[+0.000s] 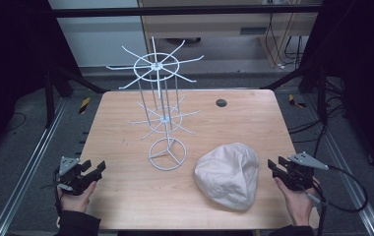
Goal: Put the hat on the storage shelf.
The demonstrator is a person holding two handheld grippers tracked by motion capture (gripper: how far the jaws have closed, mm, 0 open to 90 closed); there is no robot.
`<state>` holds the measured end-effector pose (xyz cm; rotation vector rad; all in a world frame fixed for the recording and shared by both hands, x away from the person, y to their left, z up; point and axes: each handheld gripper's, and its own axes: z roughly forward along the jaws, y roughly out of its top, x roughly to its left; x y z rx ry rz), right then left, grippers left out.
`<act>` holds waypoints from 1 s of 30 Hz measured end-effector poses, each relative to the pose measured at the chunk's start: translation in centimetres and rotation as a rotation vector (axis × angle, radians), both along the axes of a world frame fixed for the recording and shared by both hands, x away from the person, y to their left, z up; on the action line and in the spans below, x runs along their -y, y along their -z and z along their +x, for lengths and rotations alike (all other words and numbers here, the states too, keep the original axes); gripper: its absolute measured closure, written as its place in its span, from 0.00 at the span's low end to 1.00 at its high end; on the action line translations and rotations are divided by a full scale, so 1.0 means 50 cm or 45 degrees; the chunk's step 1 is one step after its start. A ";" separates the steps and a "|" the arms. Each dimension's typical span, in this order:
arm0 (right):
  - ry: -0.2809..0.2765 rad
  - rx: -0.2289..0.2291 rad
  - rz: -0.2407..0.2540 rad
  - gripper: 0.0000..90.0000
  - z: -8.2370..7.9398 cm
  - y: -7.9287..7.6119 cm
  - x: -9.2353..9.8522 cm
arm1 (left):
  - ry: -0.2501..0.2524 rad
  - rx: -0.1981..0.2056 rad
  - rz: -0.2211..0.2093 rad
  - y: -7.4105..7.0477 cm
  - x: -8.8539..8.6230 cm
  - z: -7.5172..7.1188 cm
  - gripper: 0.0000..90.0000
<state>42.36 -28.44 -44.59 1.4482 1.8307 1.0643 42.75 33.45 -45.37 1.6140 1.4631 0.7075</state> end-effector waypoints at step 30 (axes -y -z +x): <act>-0.569 -0.096 -0.007 1.00 -0.116 -0.082 -0.094 | 0.066 -0.023 0.105 -0.003 0.020 -0.010 0.64</act>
